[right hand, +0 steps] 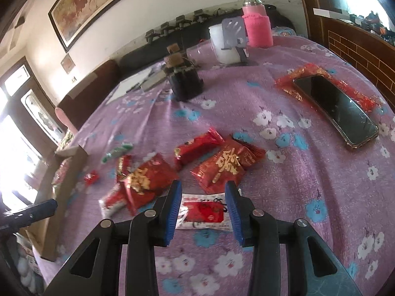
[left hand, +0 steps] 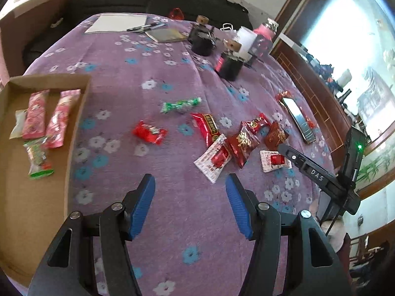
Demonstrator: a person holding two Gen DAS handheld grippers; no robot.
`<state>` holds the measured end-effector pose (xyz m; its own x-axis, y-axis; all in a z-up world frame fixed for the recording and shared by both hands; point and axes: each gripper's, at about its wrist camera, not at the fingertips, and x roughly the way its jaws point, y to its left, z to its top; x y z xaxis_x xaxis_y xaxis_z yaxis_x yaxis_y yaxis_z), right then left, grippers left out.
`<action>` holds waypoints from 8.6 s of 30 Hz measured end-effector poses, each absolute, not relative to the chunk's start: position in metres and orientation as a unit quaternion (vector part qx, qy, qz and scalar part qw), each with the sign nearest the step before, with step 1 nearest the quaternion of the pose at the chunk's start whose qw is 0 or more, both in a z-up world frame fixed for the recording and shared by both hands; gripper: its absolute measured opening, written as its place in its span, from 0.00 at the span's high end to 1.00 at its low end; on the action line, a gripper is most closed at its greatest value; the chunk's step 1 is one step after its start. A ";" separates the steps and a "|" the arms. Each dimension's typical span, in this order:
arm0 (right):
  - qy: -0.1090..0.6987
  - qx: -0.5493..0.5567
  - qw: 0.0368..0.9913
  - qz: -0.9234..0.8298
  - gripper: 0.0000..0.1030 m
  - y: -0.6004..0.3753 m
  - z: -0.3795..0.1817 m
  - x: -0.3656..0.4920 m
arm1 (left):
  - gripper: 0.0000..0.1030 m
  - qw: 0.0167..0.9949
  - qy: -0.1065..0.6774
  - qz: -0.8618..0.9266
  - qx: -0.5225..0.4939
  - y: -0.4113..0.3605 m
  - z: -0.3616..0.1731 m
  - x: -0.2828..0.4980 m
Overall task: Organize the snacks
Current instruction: 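Grasp a white-and-red wrapped cake with each tool from the table, then carry both white-and-red cakes into the cardboard tray and open both tools, then grasp the small red candy with the left tool while the right tool grasps the red gold-labelled bar, then carry the red candy and red bar into the tray and release both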
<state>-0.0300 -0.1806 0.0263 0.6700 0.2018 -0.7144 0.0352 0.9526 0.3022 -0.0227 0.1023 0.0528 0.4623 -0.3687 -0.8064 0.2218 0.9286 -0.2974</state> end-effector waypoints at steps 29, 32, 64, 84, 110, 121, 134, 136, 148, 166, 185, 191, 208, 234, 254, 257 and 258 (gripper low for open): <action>0.432 0.229 0.855 0.173 0.50 -0.181 0.017 -0.030 | 0.72 0.847 0.468 -0.210 0.137 0.010 0.009 -0.003; 0.463 0.250 0.822 0.220 0.49 -0.174 0.006 -0.025 | 0.72 0.845 0.471 -0.216 0.128 0.022 0.012 -0.018; 0.440 -0.006 0.868 0.229 0.44 -0.078 0.013 -0.057 | 0.67 0.876 0.450 -0.164 0.053 0.069 0.005 -0.068; 0.432 -0.069 0.888 0.144 0.73 -0.068 0.053 -0.102 | 0.71 0.866 0.418 -0.221 -0.161 0.160 0.047 -0.094; 0.465 0.002 0.825 0.322 0.73 0.161 0.065 0.007 | 0.71 0.872 0.461 -0.005 -0.164 0.349 0.039 0.014; 0.493 -0.002 0.804 0.333 0.73 0.212 0.032 0.034 | 0.71 0.862 0.480 0.006 -0.164 0.357 0.026 0.073; 0.472 0.003 0.817 0.333 0.65 0.209 0.040 0.024 | 0.61 0.867 0.444 0.009 -0.225 0.375 0.052 0.050; 0.462 0.006 0.822 0.332 0.65 0.199 0.050 0.019 | 0.61 0.876 0.432 0.010 -0.214 0.370 0.066 0.037; 0.400 0.082 0.883 0.230 0.57 0.023 0.090 -0.028 | 0.38 0.889 0.390 -0.072 -0.227 0.283 0.106 -0.042; 0.368 0.250 0.894 0.059 0.54 -0.193 0.028 -0.119 | 0.38 0.829 0.509 -0.182 -0.140 0.096 0.028 -0.095; 0.367 0.192 0.910 0.014 0.44 -0.179 0.025 -0.119 | 0.38 0.835 0.499 -0.202 -0.113 0.084 0.032 -0.160; 0.393 0.186 0.901 0.007 0.44 -0.178 0.018 -0.111 | 0.38 0.832 0.503 -0.196 -0.125 0.096 0.026 -0.155; 0.391 0.159 0.902 0.085 0.44 -0.155 0.047 -0.088 | 0.38 0.849 0.475 -0.183 -0.142 0.135 0.052 -0.097; 0.440 0.080 0.880 0.158 0.76 -0.054 0.011 0.044 | 0.38 0.841 0.521 -0.106 -0.102 0.124 0.010 0.059; 0.424 0.096 0.888 0.150 0.80 -0.064 0.021 0.036 | 0.74 0.877 0.463 -0.111 -0.065 0.120 0.038 0.029; 0.421 0.100 0.888 0.156 0.80 -0.065 0.024 0.034 | 0.74 0.880 0.450 -0.118 -0.093 0.134 0.051 0.014; 0.420 0.102 0.888 0.157 0.81 -0.065 0.025 0.033 | 0.74 0.881 0.447 -0.118 -0.100 0.139 0.054 0.009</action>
